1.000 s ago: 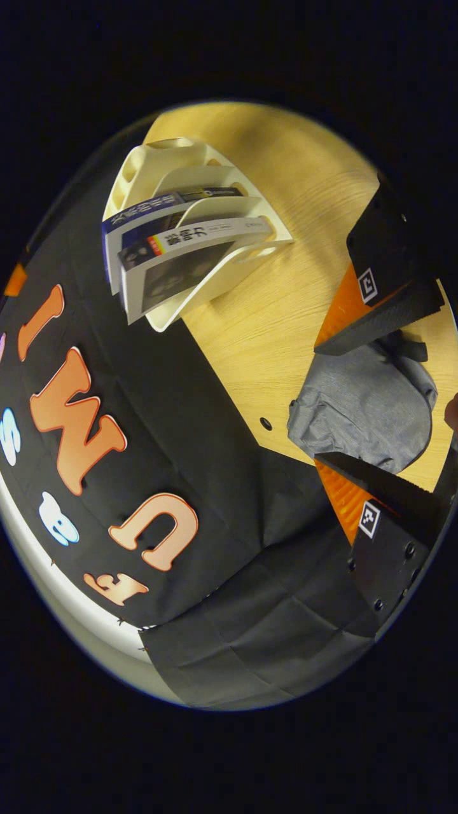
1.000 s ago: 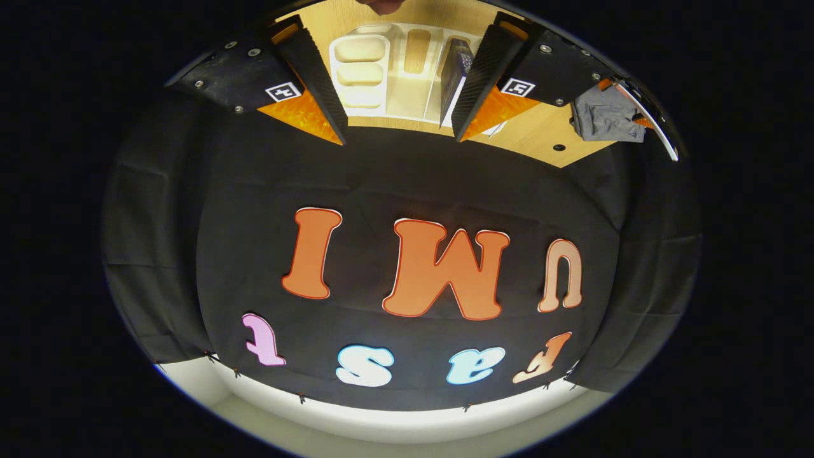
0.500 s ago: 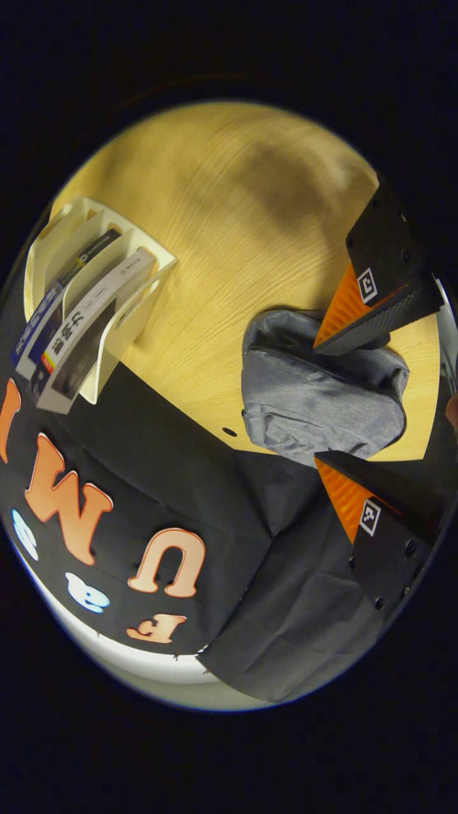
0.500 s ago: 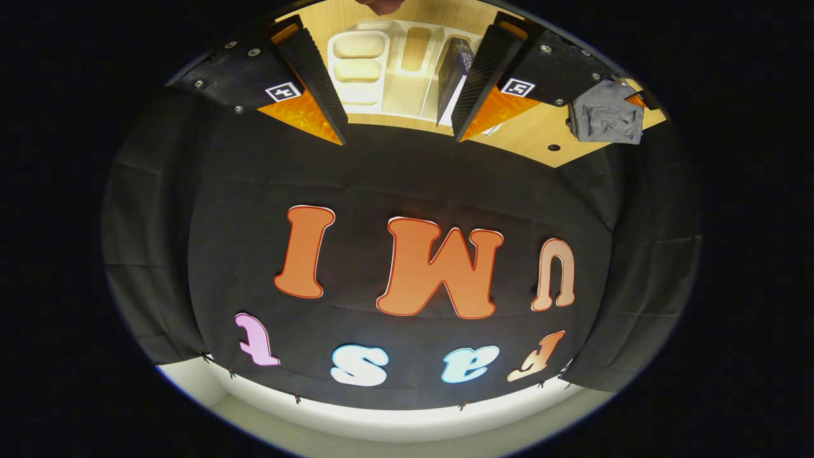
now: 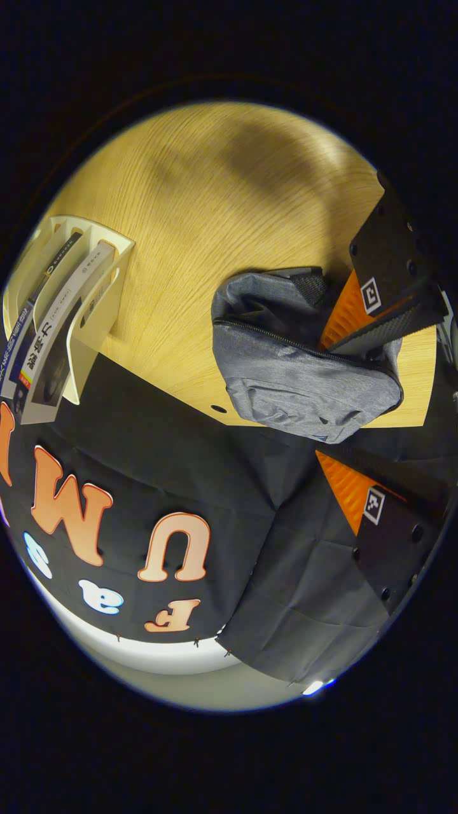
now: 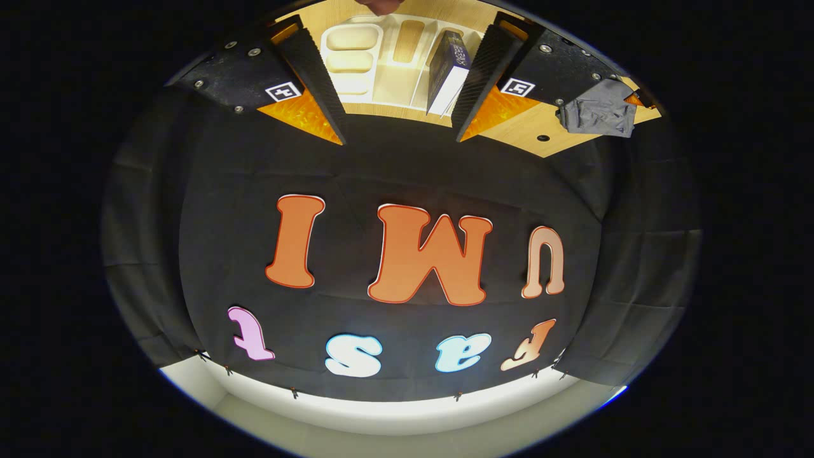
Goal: Open the schoolbag, grab two books from the bookshelf and put them into the schoolbag.
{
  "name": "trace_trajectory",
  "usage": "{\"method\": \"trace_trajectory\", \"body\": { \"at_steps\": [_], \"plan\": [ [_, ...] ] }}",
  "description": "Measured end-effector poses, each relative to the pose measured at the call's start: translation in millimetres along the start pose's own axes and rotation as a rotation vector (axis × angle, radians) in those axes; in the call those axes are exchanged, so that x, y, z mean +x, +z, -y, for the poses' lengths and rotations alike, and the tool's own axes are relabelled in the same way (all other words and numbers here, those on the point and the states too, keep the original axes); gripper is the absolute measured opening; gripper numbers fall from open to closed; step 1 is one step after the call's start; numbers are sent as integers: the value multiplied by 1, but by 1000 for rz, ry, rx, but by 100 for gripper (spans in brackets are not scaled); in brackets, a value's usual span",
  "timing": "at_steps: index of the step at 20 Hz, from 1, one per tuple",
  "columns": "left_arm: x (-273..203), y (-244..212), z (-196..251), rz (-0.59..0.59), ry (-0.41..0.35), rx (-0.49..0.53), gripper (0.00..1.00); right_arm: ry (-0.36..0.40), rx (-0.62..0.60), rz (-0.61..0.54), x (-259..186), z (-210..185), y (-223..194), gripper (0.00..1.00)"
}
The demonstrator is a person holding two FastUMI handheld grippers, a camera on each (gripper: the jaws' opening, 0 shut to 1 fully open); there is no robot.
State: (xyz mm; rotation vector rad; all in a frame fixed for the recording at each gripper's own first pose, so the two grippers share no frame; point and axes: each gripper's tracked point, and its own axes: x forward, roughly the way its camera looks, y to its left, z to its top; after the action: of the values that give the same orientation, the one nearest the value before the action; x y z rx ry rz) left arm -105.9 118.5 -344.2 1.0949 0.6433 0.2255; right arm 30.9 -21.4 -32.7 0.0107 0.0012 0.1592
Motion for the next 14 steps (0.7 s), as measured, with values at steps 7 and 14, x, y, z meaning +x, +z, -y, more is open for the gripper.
{"method": "trace_trajectory", "body": {
  "at_steps": [7, 14],
  "plan": [
    [29, 6, -30, -26, -26, -48, 49, -25, -1, 0, 2, 11, 2, 98],
    [37, 16, -72, 6, -152, -144, 11, -91, 4, -19, -1, 8, 2, 98]
  ]
}}
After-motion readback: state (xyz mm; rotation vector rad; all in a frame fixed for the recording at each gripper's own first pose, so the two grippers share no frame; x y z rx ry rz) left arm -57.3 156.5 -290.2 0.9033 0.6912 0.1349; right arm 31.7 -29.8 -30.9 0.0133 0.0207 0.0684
